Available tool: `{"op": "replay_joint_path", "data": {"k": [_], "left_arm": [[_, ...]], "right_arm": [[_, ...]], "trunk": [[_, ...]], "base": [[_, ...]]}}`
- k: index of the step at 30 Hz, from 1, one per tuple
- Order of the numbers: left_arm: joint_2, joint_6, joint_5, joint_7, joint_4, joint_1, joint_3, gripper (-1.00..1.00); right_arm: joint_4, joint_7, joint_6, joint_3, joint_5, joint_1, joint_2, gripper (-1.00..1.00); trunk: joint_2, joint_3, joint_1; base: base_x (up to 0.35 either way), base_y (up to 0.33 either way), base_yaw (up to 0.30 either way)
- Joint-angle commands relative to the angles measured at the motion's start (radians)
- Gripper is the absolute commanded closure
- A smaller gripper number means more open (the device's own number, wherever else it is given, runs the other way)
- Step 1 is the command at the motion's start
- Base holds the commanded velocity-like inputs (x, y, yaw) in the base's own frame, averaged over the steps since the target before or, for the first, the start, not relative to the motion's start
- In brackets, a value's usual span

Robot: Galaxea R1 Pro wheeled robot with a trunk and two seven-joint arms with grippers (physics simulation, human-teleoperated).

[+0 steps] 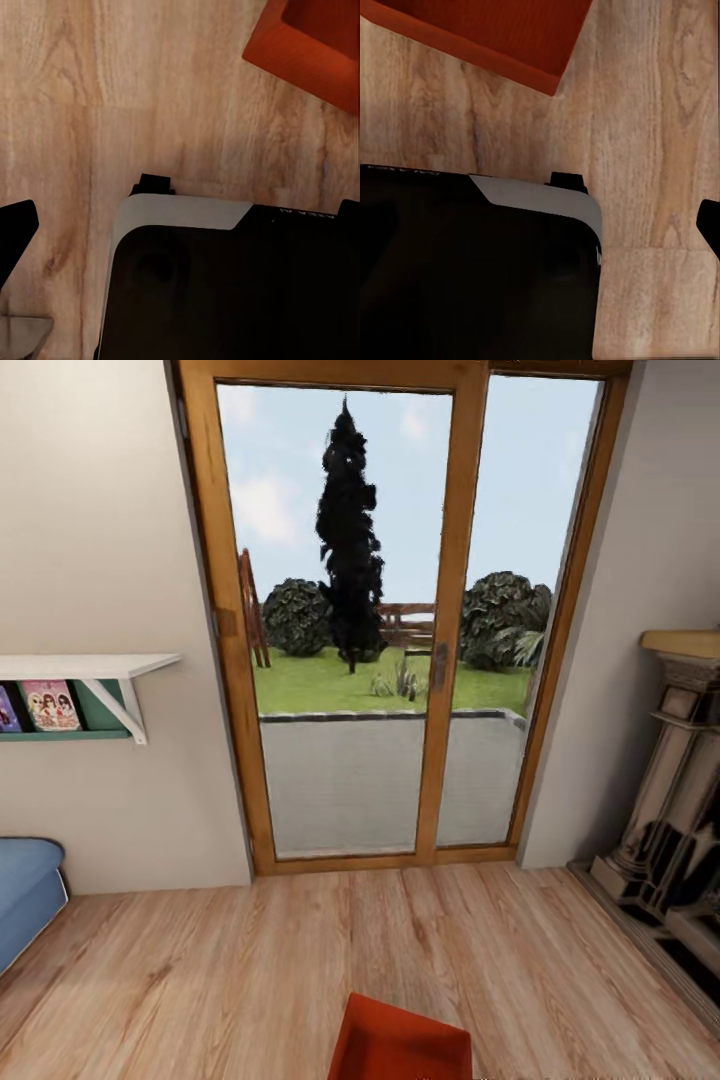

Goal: Move the two storage containers from the living room to the garage. In the garage, place one container on the floor and stack the other container on top of it (either order is fine).

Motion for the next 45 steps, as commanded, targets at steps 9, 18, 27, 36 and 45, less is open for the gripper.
{"op": "replay_joint_path", "data": {"k": [9,18,27,36,45], "left_arm": [[0.0,-0.003,0.006,-0.001,0.001,-0.001,0.004,-1.0],[0.0,-0.003,0.006,-0.001,0.001,-0.001,0.004,-1.0],[0.0,-0.004,0.006,-0.001,0.001,-0.001,0.004,-1.0],[0.0,-0.004,0.006,-0.001,0.001,-0.001,0.004,-1.0],[0.0,-0.002,0.006,-0.001,0.001,-0.001,0.004,-1.0]], "right_arm": [[0.002,0.0,-0.003,0.008,-0.007,-0.001,0.001,-1.0],[0.002,0.0,-0.003,0.008,-0.007,-0.001,0.001,-1.0],[0.002,0.0,-0.003,0.01,-0.007,-0.001,0.001,-1.0],[0.002,0.0,-0.003,0.008,-0.007,-0.001,0.001,-1.0],[0.002,0.0,-0.003,0.008,-0.007,-0.001,0.001,-1.0]], "trunk": [[-0.001,-0.001,0.0],[-0.001,-0.001,0.0],[-0.001,-0.001,0.0],[-0.001,-0.001,0.0],[-0.001,-0.001,0.0]], "base": [[0.001,0.0,-0.243],[0.0,0.0,-0.245],[0.0,0.0,-0.246],[0.0,0.0,-0.143],[0.103,0.189,-0.003]]}}
